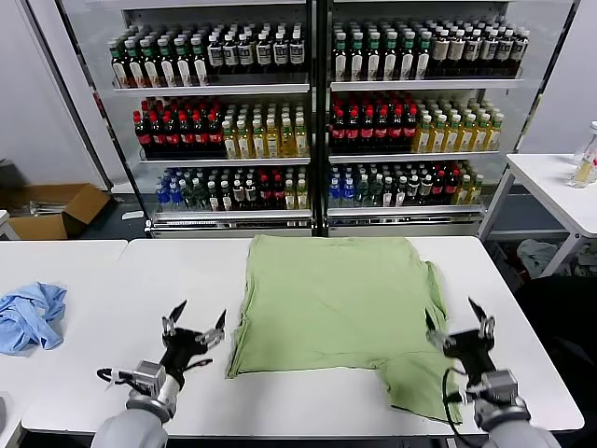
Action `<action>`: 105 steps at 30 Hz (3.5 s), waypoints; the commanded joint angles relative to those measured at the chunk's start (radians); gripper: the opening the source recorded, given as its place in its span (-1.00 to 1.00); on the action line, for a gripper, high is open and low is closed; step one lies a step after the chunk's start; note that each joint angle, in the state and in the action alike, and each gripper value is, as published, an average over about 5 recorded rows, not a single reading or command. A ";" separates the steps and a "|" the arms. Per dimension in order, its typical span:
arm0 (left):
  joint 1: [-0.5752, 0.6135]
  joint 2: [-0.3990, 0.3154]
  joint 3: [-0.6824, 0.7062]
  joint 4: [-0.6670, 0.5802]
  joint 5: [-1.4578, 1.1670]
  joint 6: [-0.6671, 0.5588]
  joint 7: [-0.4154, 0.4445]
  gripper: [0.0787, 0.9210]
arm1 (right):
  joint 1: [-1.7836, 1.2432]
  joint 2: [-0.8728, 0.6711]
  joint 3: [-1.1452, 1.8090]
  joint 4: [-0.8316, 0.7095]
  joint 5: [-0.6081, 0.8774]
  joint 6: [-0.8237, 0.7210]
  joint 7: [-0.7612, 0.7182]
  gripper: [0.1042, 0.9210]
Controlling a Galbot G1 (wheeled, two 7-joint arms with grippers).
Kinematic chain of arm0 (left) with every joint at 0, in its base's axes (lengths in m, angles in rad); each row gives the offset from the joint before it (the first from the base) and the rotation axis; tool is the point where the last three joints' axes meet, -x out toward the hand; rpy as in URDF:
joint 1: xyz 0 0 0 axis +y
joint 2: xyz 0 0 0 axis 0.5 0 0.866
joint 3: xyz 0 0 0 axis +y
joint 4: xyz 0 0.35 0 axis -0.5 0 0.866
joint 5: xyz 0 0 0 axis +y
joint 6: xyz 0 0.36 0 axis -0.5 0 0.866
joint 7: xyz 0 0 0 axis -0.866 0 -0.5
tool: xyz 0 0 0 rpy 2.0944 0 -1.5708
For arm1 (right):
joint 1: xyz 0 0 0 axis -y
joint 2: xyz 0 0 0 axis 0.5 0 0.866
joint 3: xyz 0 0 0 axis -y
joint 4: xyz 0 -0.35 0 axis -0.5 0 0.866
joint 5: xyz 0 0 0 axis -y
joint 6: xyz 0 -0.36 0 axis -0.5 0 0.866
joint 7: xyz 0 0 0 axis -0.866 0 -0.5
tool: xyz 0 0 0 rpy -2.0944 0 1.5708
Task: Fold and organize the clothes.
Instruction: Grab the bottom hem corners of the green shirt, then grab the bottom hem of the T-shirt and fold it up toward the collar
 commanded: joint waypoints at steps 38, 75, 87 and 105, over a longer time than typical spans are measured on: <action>0.029 -0.027 0.145 0.018 -0.078 0.183 -0.170 -0.04 | -0.100 0.019 -0.039 -0.073 0.228 -0.008 0.017 0.01; 0.619 0.145 -0.245 -0.497 -0.160 0.165 -0.095 -1.00 | -0.397 -0.082 0.116 0.238 0.167 0.014 -0.148 -0.98; 0.134 0.152 -0.155 -0.206 -0.382 0.159 -0.051 -1.00 | 0.185 -0.075 -0.074 0.088 0.316 -0.145 -0.016 -0.98; -0.212 0.096 -0.002 0.159 -0.364 0.031 0.014 -1.00 | 0.384 -0.024 -0.193 -0.143 0.214 -0.142 -0.015 -0.98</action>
